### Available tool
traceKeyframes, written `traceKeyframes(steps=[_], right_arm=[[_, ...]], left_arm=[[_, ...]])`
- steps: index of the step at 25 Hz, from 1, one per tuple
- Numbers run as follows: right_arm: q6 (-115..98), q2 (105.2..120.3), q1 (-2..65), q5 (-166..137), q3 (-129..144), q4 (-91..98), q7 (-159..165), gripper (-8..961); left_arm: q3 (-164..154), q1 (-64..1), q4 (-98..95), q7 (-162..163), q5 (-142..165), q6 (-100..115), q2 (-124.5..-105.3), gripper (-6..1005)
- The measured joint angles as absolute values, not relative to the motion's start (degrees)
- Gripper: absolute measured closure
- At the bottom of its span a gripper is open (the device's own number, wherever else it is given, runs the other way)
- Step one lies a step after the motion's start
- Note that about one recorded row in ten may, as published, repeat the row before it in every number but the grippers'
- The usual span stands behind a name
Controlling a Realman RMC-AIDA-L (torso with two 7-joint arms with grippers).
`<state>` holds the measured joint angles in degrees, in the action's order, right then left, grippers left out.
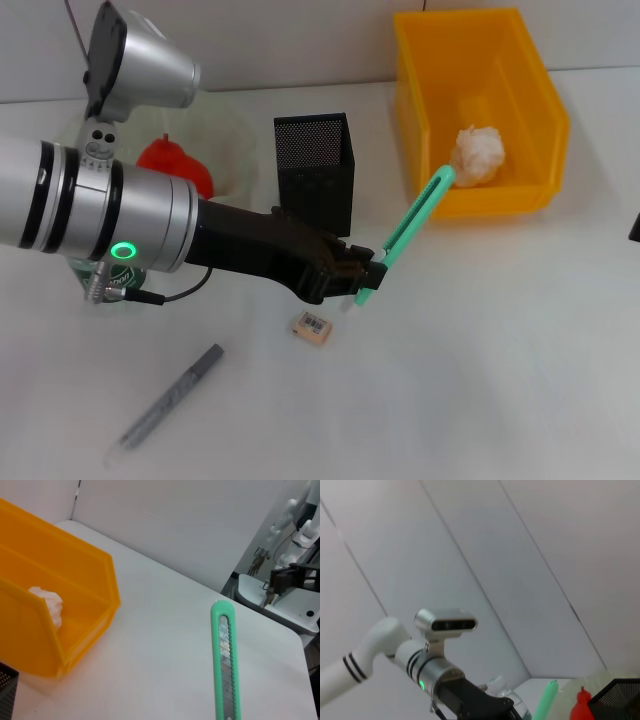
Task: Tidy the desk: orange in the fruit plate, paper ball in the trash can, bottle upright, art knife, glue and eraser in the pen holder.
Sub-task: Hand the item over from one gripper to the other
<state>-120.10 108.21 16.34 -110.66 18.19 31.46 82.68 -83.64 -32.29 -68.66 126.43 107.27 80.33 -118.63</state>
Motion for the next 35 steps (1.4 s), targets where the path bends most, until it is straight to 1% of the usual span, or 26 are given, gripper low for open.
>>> traceKeyframes(steps=[1,2,5,6,7,8,9,10,11,16,19,28,31,35], right_arm=[[-119.7,109.20,16.1,-110.7,18.3,32.2,77.9,138],[-119.7,109.20,16.1,-110.7,18.3,32.2,77.9,138],[-119.2,112.08,14.6,-110.5,18.0,35.6,66.3,138],[-118.1,115.14,13.3,-110.4,17.6,40.0,58.0,138],[-118.1,115.14,13.3,-110.4,17.6,40.0,58.0,139],[-116.8,117.99,12.1,-110.3,16.9,44.3,49.5,139],[-116.8,117.99,12.1,-110.3,16.9,44.3,49.5,139],[-116.3,118.93,11.6,-110.3,16.7,45.5,45.7,139],[-115.5,119.55,11.3,-110.2,16.4,45.1,38.3,139],[-112.5,119.40,12.0,-110.1,15.9,42.2,28.7,140],[-111.1,119.62,12.0,-109.6,15.8,40.3,20.3,140],[-111.9,119.73,10.7,-104.2,15.7,37.6,3.4,141],[-111.9,119.75,10.6,-103.9,15.0,33.1,-8.8,141],[-112.1,119.62,10.8,-103.4,14.6,30.6,-13.0,142]], left_arm=[[-83.5,-32.4,-68.4,126.4,107.3,80.3,-118.64,819],[-83.5,-32.4,-68.3,126.5,107.3,80.4,-118.65,819],[-83.1,-32.4,-68.3,127.0,107.3,81.0,-118.66,819],[-82.5,-32.5,-68.3,127.1,107.3,81.6,-118.64,819],[-82.5,-32.5,-68.3,127.1,107.3,81.6,-118.64,819],[-81.9,-32.5,-68.2,127.2,107.3,82.1,-118.61,819],[-81.7,-32.5,-68.2,127.2,107.3,82.2,-118.60,819],[-81.4,-32.6,-68.1,127.4,107.3,82.4,-118.58,819],[-81.2,-32.8,-68.1,127.6,107.3,82.6,-118.58,819],[-79.8,-33.0,-68.0,128.5,107.3,84.0,-118.56,819],[-79.7,-33.6,-68.0,130.1,107.3,84.2,-118.65,819],[-80.1,-35.3,-65.3,134.1,102.8,85.4,-118.81,819],[-80.1,-35.4,-64.9,136.8,102.2,85.6,-118.74,819],[-80.2,-35.4,-65.0,137.7,102.1,85.7,-118.74,819]])
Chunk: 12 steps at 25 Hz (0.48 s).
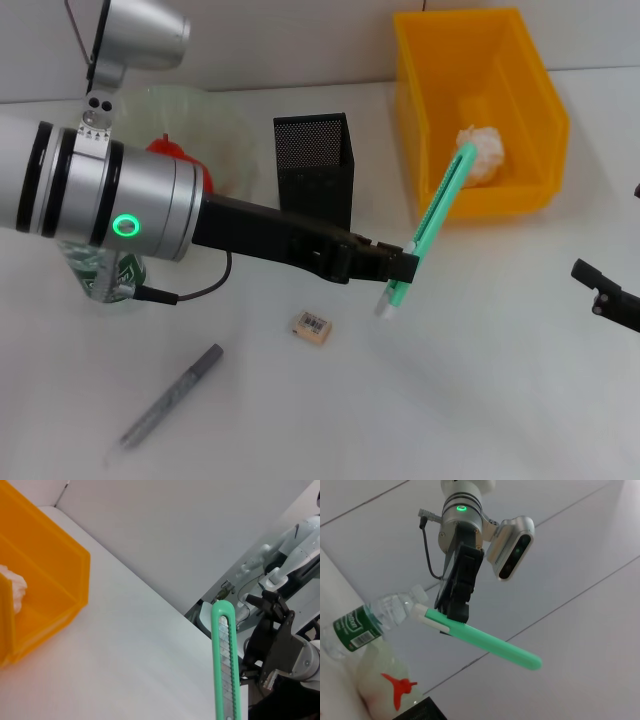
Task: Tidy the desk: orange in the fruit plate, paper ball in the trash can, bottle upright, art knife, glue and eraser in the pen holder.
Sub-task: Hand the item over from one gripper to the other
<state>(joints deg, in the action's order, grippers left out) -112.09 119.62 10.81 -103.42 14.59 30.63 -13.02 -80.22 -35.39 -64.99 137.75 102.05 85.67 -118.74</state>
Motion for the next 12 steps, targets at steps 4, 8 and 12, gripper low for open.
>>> traceKeyframes(steps=[4,8,12], right_arm=[[-112.4,119.32,11.0,-103.4,13.8,29.0,-14.3,142],[-113.4,119.32,10.8,-103.4,14.1,27.4,-19.9,142],[-113.6,119.30,11.2,-104.6,14.4,24.2,-26.1,143]], left_arm=[[-80.9,-35.5,-64.9,140.1,101.8,85.8,-118.96,819],[-81.1,-36.0,-64.9,141.6,101.8,86.2,-118.92,818],[-81.1,-36.4,-64.3,143.3,101.3,87.0,-118.91,818]])
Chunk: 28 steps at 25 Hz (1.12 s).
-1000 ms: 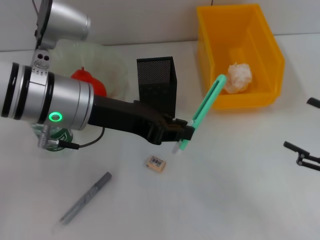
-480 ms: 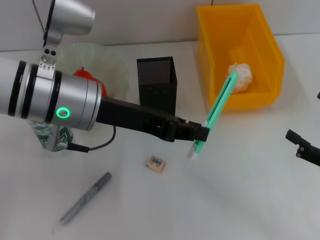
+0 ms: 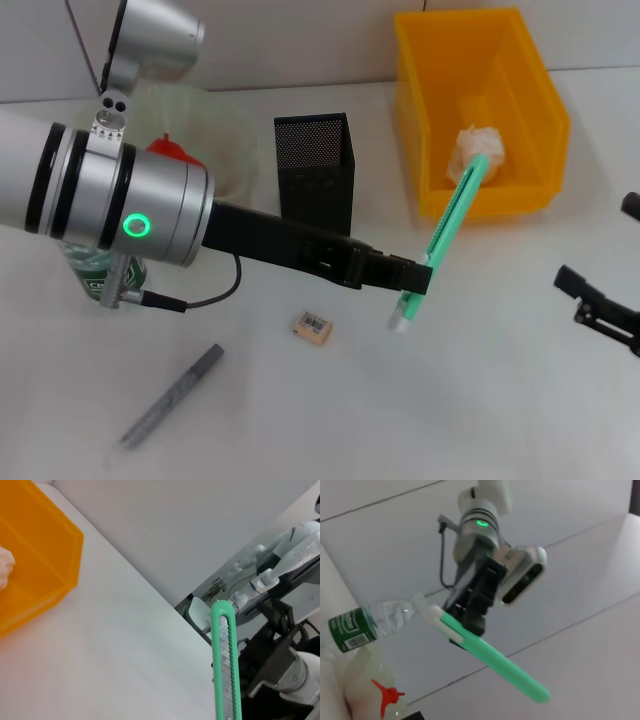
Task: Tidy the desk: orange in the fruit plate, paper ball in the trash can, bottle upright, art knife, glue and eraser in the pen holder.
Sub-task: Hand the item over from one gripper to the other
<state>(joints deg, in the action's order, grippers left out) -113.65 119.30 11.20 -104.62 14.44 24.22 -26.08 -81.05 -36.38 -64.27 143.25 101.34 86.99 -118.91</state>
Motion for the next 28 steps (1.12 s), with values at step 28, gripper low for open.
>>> traceKeyframes(steps=[28], right_arm=[[-110.1,117.64,14.3,-105.7,20.8,4.5,-72.4,146]], left_arm=[[-80.7,-38.4,-61.9,145.7,104.1,91.9,-118.71,818]])
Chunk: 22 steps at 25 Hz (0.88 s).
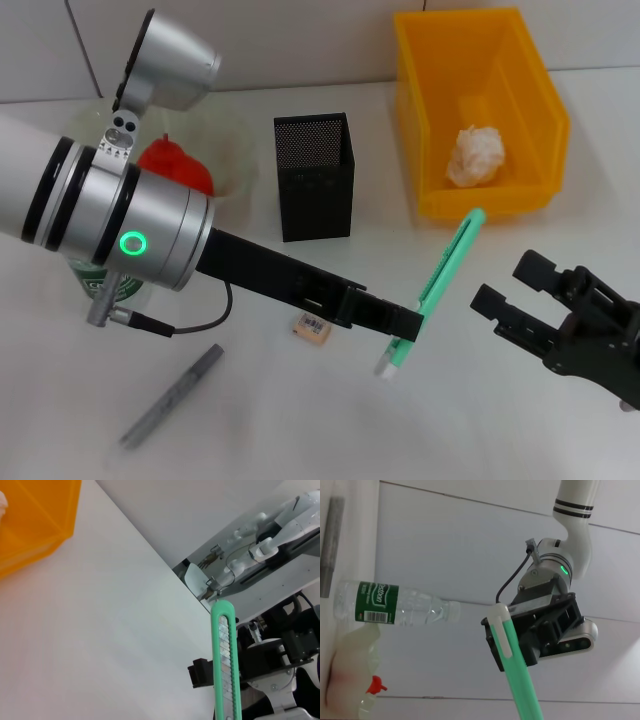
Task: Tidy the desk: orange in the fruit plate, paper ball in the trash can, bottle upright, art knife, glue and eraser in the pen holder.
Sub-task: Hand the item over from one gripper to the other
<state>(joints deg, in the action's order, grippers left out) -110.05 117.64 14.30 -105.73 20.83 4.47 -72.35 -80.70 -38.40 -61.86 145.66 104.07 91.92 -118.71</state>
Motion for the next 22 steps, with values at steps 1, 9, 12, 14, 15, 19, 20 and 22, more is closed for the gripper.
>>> traceKeyframes(steps=[1,9,12,14,15,19,20,22], right_arm=[[-110.0,117.58,14.4,-105.7,20.9,4.0,-72.4,146],[-110.0,117.60,15.0,-105.7,21.7,3.6,-72.6,147],[-110.0,117.71,15.2,-105.7,22.3,3.5,-72.8,147],[-110.0,117.75,15.4,-105.7,22.6,3.5,-72.9,147],[-110.0,117.78,15.5,-105.7,22.7,3.5,-72.9,148],[-109.9,117.89,15.9,-105.7,23.2,3.5,-73.0,148],[-109.8,117.94,16.0,-105.7,23.2,3.5,-73.0,148],[-109.6,118.04,16.2,-105.7,23.2,3.5,-73.1,148]], left_arm=[[-80.7,-38.5,-61.9,145.7,104.1,92.4,-118.73,818],[-81.0,-38.7,-61.9,145.6,104.1,92.7,-118.79,818],[-81.0,-38.8,-61.9,145.6,104.2,92.7,-118.83,818],[-81.0,-38.8,-61.9,145.6,104.2,92.7,-118.83,818],[-81.0,-38.8,-61.8,145.6,104.2,92.7,-118.82,818],[-81.0,-38.8,-61.8,145.6,104.2,92.7,-118.83,818],[-81.0,-38.8,-61.8,145.6,104.2,92.7,-118.83,818],[-81.0,-38.8,-61.6,145.6,104.2,92.8,-118.83,818]])
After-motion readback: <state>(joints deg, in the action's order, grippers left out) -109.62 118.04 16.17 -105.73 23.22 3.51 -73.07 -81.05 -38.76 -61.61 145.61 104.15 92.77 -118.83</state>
